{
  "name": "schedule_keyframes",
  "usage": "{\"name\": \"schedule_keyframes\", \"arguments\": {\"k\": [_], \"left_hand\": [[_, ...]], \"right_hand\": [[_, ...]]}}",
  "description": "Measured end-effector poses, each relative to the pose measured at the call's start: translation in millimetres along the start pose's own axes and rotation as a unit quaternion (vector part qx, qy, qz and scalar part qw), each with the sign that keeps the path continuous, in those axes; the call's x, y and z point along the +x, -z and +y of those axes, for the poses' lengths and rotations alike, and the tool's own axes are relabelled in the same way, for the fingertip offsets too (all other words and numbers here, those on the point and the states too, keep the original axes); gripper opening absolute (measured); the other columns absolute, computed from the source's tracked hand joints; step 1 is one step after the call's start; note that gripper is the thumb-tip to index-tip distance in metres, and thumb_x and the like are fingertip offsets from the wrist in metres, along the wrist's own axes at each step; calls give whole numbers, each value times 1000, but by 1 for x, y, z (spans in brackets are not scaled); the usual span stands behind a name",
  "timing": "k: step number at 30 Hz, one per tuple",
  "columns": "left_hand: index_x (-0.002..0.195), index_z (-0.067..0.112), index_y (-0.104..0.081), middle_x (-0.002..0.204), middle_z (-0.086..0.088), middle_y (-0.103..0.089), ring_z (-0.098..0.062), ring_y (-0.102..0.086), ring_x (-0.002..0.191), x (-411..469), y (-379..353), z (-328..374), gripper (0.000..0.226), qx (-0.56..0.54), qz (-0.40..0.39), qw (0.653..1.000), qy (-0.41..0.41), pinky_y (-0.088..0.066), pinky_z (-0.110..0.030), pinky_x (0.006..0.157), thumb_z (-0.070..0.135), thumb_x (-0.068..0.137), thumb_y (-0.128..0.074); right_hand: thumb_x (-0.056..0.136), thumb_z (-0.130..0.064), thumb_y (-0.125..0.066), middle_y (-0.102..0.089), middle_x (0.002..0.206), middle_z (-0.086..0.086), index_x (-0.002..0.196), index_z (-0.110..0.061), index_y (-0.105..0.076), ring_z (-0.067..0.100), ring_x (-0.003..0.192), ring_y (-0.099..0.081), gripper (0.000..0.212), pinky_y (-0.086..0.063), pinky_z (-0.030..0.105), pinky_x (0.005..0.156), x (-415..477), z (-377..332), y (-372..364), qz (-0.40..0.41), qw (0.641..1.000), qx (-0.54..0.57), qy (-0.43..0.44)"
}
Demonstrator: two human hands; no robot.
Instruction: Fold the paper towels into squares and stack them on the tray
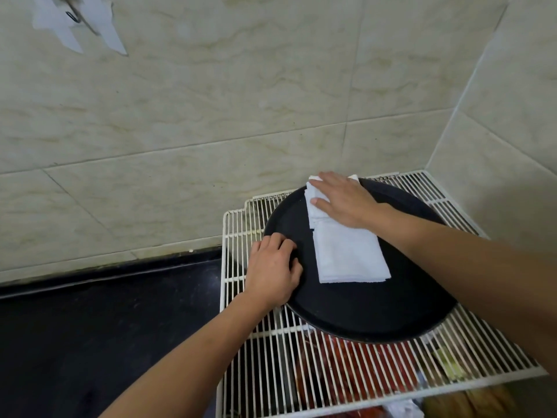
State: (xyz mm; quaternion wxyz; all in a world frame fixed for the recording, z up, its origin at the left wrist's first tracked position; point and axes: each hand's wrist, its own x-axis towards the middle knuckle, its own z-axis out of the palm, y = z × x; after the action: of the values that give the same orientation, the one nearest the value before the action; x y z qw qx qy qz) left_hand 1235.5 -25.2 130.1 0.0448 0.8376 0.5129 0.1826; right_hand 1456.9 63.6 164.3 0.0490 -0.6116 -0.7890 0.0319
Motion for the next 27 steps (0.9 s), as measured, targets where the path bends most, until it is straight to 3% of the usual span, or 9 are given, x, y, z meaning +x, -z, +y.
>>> {"name": "schedule_keyframes", "arguments": {"k": [5, 10, 13, 16, 20, 23, 27], "left_hand": [[105, 16, -63, 104, 0, -56, -21, -52, 96, 1, -1, 1, 33, 3, 3, 1000, 0, -39, -35, 89, 35, 84, -45], [110, 16, -60, 109, -2, -55, -23, -50, 100, 1, -1, 1, 29, 18, -21, 1000, 0, -36, -37, 91, 33, 88, -49], [118, 17, -56, 117, -2, -52, -23, -48, 107, 2, 9, 2, 32, 11, -56, 998, -16, -37, -37, 96, 32, 91, -50], [118, 16, -56, 116, -2, -54, -21, -51, 104, -1, 28, -3, 31, -35, -31, 999, -18, -45, -38, 91, 28, 89, -55], [117, 16, -58, 112, -1, -58, -20, -56, 98, -24, 55, -25, 29, -40, 0, 999, 15, -51, -39, 83, 28, 91, -55], [113, 15, -59, 110, -4, -63, -26, -60, 95, -60, 78, -56, 26, -16, -8, 998, 56, -47, -36, 75, 28, 91, -53], [106, 16, -59, 105, -4, -66, -28, -60, 95, -132, 109, -108, 23, 36, -40, 992, 114, -47, -36, 73, 28, 89, -50]], "right_hand": [[101, -53, -20, -1, 163, 3, 154, -28, -8, 19, 150, 3, 60, -5, 47, 118, -3, 0, -15, -26, 999, -35, 5], [99, -56, -22, 0, 163, 2, 154, -29, -8, 18, 149, 4, 62, -4, 48, 118, -3, -3, -10, -48, 999, -25, 0], [100, -54, -25, -8, 162, 2, 153, -28, -15, 19, 149, -5, 60, -9, 48, 118, -10, -7, 10, -20, 1000, 3, -14], [102, -46, -32, -29, 157, 3, 149, -22, -32, 22, 144, -25, 53, -23, 45, 113, -17, -16, 42, 36, 999, 13, -27], [98, -35, -44, -59, 130, 5, 126, -18, -58, 28, 118, -54, 36, -44, 40, 94, -31, -45, 65, 97, 994, 14, -53], [94, -30, -47, -68, 110, 5, 109, -19, -66, 31, 102, -61, 27, -49, 38, 80, -43, -96, 65, 110, 994, 17, -19], [93, -32, -48, -69, 107, 8, 105, -20, -67, 32, 97, -62, 26, -49, 38, 76, -62, -189, 48, 114, 992, 13, 58]]}}
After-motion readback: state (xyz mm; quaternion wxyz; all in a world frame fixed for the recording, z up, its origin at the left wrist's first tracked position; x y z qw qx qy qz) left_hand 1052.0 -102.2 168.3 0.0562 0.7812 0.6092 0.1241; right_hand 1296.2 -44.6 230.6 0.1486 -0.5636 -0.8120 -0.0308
